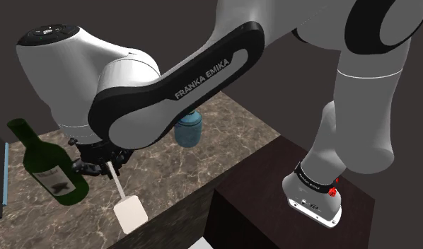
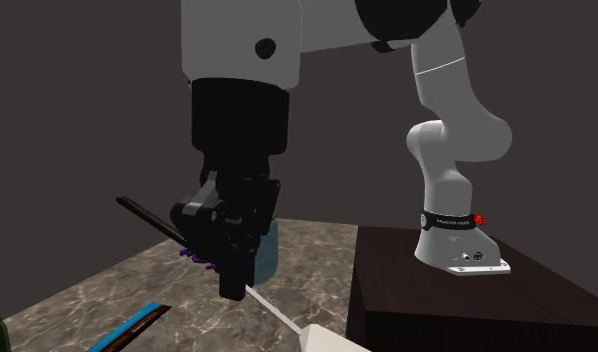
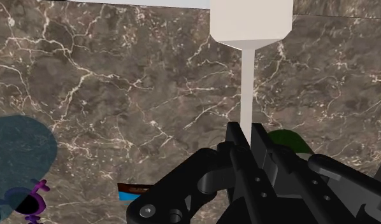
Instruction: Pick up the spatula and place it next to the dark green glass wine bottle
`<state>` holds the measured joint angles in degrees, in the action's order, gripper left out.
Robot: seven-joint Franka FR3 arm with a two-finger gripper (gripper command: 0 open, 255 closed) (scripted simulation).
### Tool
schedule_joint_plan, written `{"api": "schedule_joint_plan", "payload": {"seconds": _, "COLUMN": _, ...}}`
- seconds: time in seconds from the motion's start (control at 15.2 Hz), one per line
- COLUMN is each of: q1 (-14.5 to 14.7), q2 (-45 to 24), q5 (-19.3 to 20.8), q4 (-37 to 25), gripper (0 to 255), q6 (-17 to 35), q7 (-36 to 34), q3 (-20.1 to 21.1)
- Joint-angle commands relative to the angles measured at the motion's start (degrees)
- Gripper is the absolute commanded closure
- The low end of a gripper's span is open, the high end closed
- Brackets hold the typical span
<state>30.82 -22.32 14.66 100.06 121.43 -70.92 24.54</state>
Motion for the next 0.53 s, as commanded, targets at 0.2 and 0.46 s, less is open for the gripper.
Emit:
{"api": "schedule_joint_plan", "payload": {"seconds": 0.2, "q1": 0.21, "q2": -1.66, "q5": 1.09, "q4": 1.76, "gripper": 255, "q6": 3.28, "q7": -0.79, "q3": -0.53}}
{"api": "schedule_joint_plan", "payload": {"seconds": 0.46, "q1": 0.52, "q2": -3.23, "q5": 2.06, "q4": 2.71, "gripper": 255, "q6": 5.65, "q7": -1.51, "q3": -1.02}}
